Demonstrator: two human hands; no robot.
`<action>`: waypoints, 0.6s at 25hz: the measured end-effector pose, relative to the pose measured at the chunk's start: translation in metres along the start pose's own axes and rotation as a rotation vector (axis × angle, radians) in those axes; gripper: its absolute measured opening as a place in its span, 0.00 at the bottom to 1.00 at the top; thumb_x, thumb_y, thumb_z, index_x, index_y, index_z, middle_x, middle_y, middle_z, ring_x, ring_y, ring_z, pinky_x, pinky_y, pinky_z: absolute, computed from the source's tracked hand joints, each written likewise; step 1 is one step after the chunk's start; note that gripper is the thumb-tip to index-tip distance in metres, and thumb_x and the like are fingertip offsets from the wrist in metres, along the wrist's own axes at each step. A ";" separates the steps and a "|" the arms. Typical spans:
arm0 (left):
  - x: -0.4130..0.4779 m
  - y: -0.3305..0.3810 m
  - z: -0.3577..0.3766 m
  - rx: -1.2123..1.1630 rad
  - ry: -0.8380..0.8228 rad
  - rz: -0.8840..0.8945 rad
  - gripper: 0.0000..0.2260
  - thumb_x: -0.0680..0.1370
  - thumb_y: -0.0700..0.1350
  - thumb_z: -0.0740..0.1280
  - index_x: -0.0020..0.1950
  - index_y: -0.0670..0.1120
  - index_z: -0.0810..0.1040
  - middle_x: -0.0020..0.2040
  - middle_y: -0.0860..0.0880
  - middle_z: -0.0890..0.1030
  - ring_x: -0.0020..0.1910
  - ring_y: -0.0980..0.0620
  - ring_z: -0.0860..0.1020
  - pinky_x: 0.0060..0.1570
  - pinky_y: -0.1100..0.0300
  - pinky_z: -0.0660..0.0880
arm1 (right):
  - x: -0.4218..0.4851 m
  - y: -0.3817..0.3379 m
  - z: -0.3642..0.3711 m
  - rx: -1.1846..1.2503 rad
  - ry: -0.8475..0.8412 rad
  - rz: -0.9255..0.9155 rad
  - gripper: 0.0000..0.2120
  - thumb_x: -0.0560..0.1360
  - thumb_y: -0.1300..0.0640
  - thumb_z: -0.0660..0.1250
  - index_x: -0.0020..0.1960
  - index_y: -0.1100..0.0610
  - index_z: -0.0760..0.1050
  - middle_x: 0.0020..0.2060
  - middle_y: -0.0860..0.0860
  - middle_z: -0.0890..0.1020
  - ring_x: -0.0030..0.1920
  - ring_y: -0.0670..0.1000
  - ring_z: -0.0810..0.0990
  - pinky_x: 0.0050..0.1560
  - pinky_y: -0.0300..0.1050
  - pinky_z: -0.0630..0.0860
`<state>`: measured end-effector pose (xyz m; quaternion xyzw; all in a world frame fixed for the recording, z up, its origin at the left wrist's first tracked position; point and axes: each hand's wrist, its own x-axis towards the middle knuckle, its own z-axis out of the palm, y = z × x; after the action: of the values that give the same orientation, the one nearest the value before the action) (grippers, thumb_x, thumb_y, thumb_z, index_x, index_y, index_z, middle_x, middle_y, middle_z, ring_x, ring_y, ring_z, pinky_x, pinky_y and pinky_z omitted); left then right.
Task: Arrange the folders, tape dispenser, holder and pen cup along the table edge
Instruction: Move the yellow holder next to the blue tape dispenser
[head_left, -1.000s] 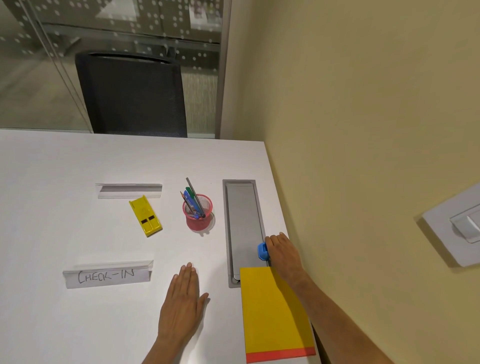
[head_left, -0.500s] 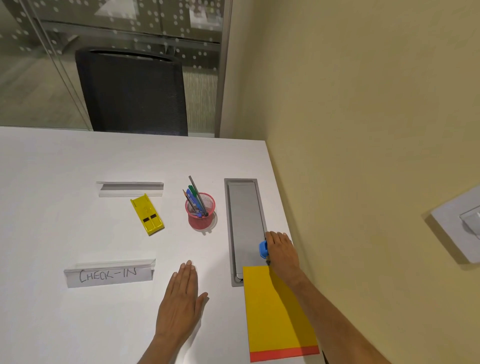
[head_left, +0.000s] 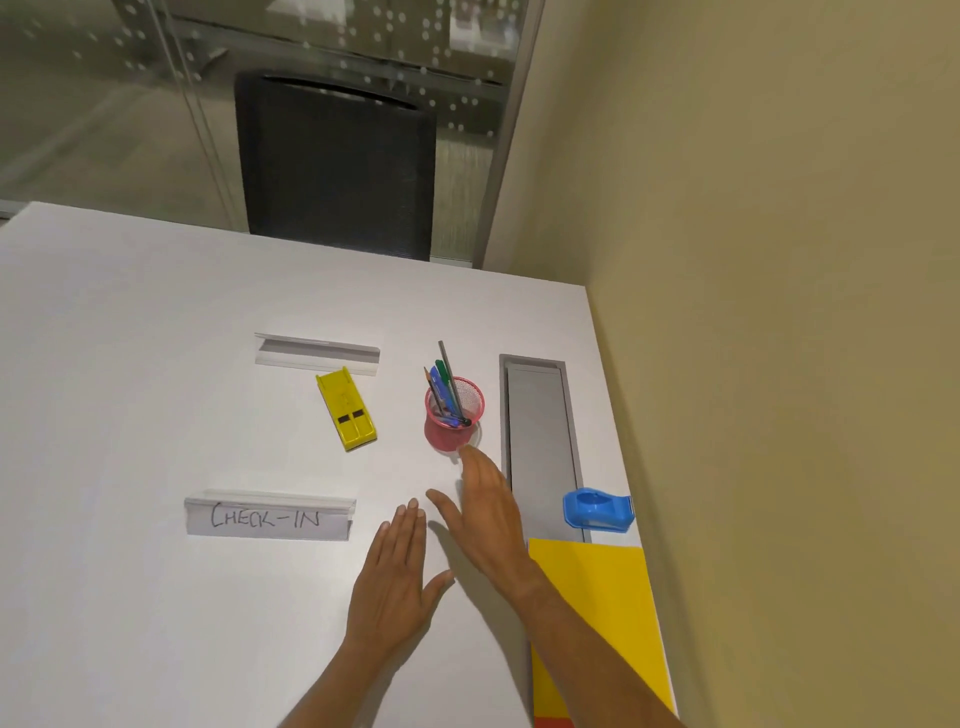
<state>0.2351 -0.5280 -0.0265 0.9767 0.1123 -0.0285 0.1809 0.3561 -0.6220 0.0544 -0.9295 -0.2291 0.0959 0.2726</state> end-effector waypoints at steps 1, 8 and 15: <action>0.000 -0.004 0.004 -0.018 -0.013 -0.002 0.37 0.80 0.65 0.54 0.79 0.40 0.57 0.81 0.44 0.57 0.80 0.49 0.55 0.78 0.52 0.51 | 0.003 -0.005 0.008 0.009 -0.014 -0.007 0.33 0.77 0.38 0.62 0.76 0.53 0.59 0.74 0.50 0.67 0.74 0.51 0.66 0.73 0.49 0.66; 0.001 -0.020 0.019 -0.059 -0.028 -0.018 0.36 0.78 0.67 0.55 0.79 0.46 0.61 0.80 0.50 0.60 0.81 0.53 0.54 0.80 0.50 0.50 | 0.053 -0.044 0.045 0.025 -0.083 -0.071 0.34 0.78 0.39 0.61 0.77 0.54 0.56 0.76 0.51 0.63 0.75 0.52 0.62 0.72 0.50 0.65; 0.006 -0.025 0.031 -0.030 -0.019 0.003 0.32 0.77 0.62 0.49 0.74 0.47 0.70 0.75 0.48 0.71 0.77 0.46 0.65 0.76 0.42 0.57 | 0.112 -0.089 0.085 0.059 -0.132 -0.082 0.32 0.76 0.47 0.67 0.73 0.60 0.60 0.69 0.56 0.69 0.70 0.57 0.66 0.70 0.50 0.66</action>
<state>0.2350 -0.5147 -0.0649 0.9736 0.1096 -0.0358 0.1968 0.3952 -0.4624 0.0269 -0.9026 -0.2816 0.1525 0.2877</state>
